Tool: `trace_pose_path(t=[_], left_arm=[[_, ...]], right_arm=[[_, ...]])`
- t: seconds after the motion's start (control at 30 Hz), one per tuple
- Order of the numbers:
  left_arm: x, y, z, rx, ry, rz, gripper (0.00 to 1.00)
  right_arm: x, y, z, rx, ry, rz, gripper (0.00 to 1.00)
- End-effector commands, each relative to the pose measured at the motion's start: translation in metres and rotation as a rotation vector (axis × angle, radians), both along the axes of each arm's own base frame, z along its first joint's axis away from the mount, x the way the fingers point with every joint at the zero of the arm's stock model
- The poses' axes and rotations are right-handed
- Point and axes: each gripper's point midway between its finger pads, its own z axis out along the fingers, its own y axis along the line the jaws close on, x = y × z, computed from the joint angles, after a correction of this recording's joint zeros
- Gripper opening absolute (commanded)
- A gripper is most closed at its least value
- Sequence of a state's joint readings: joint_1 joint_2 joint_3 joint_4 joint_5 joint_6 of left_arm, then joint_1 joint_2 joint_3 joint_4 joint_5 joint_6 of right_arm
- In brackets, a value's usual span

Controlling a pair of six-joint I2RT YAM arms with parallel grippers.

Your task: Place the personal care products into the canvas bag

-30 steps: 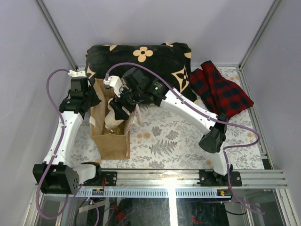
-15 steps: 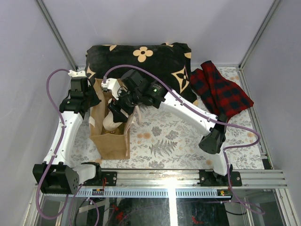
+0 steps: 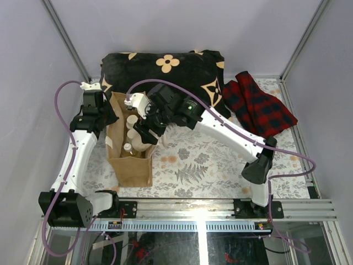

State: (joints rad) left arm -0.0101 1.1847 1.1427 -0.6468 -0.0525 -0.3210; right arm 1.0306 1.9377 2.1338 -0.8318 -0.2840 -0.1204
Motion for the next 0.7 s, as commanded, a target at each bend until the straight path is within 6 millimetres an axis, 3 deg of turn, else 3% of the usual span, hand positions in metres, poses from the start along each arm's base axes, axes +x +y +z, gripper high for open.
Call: trace_pose_path(t=[0.0,0.47,0.67], left_arm=[[0.015,-0.002,0.009,-0.012,-0.062,-0.006,0.0],[0.011,-0.002,0.009,-0.014,-0.064,-0.004,0.0],[0.008,-0.002,0.008,-0.012,-0.061,0.0,0.0]], right_arm=[[-0.001,-0.006,0.067,0.142,-0.131,-0.011,0.2],[0.005,0.007,-0.011,0.003,-0.032,-0.008,0.18],[0.012,0.022,-0.03,-0.013,0.0,-0.026,0.18]])
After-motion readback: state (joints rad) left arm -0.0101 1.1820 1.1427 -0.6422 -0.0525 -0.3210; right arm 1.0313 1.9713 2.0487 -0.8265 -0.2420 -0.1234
